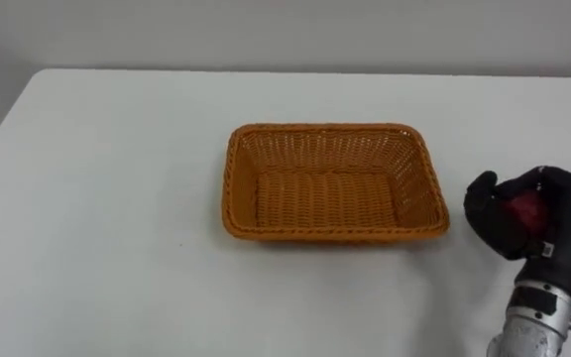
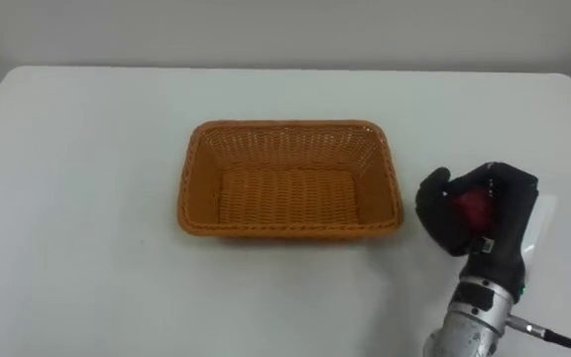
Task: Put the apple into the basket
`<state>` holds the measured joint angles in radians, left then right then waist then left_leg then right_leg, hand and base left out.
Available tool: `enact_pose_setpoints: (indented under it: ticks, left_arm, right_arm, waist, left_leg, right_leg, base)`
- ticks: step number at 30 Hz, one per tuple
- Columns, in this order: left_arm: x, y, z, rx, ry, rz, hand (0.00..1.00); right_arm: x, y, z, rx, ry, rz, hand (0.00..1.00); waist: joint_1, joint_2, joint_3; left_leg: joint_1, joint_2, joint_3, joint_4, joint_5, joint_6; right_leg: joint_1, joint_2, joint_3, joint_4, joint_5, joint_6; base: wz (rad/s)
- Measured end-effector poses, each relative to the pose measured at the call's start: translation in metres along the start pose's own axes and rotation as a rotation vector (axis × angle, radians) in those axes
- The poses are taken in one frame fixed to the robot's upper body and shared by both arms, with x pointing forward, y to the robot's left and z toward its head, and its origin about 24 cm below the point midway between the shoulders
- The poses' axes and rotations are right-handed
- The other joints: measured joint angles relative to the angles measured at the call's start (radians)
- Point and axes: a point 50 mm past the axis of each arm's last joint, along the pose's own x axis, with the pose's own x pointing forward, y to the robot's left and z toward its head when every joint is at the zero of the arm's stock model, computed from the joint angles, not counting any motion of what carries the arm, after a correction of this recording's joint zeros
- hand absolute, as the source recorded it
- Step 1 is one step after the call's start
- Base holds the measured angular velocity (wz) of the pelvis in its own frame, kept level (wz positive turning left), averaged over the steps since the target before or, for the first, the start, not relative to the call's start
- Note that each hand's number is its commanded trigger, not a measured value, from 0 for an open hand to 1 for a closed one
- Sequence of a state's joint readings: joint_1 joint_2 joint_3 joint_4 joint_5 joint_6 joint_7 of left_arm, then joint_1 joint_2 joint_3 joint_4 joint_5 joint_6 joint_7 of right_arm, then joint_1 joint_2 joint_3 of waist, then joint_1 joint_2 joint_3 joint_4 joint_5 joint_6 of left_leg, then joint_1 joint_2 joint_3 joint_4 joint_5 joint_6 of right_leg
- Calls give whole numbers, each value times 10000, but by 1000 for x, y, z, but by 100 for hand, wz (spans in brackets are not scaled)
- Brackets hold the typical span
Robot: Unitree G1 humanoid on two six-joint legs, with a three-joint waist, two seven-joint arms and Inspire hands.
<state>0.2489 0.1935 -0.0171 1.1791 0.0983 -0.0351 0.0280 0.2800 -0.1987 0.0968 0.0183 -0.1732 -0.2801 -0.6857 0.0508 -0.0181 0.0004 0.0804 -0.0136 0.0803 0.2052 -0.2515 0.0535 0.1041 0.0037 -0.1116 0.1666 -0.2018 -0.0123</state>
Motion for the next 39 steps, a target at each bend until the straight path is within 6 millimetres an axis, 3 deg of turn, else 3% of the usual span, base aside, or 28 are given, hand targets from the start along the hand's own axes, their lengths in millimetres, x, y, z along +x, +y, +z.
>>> enact_pose_setpoints:
  ticks: [11,12,13,14,23,39]
  left_arm:
    - [2,-8,8,734,-56,-485,0]
    - [2,-7,9,741,-81,-490,0]
    - [2,-7,10,756,-106,-487,0]
    - [2,-7,10,769,-113,-487,0]
    - [2,-9,9,1019,-3,-552,0]
    - [4,-9,14,1081,-10,-487,0]
  right_arm:
    - [-14,37,21,563,-842,2636,100]
    - [-16,40,22,545,-885,2923,91]
    - [-17,42,23,485,-973,3137,57]
    - [-18,43,23,431,-1038,3243,0]
    - [-26,53,38,176,-1862,4346,0]
    - [-27,56,39,177,-1879,4873,0]
  waist:
    - [181,-102,12]
    - [216,-112,5]
    - [275,-130,-1]
    - [292,-134,5]
    - [363,-3,61]
    - [332,89,31]
  left_leg:
    - [-96,-6,-17,0,3,-4]
    - [-131,-10,-27,12,3,-4]
    - [-168,-12,-37,20,4,-3]
    - [-178,-14,-37,22,4,-3]
    - [-335,-87,-143,170,4,-3]
    - [-317,-95,-134,201,13,0]
  right_leg:
    - [17,-1,10,2,0,0]
    - [2,-4,7,1,0,0]
    - [-22,-8,-12,-1,0,0]
    - [-29,-9,-12,-5,0,0]
    - [-40,-16,-78,-20,0,0]
    - [-21,-38,-129,-4,0,0]
  base:
    - [1]
    - [0]
    - [0]
    - [0]
    - [6]
    - [0]
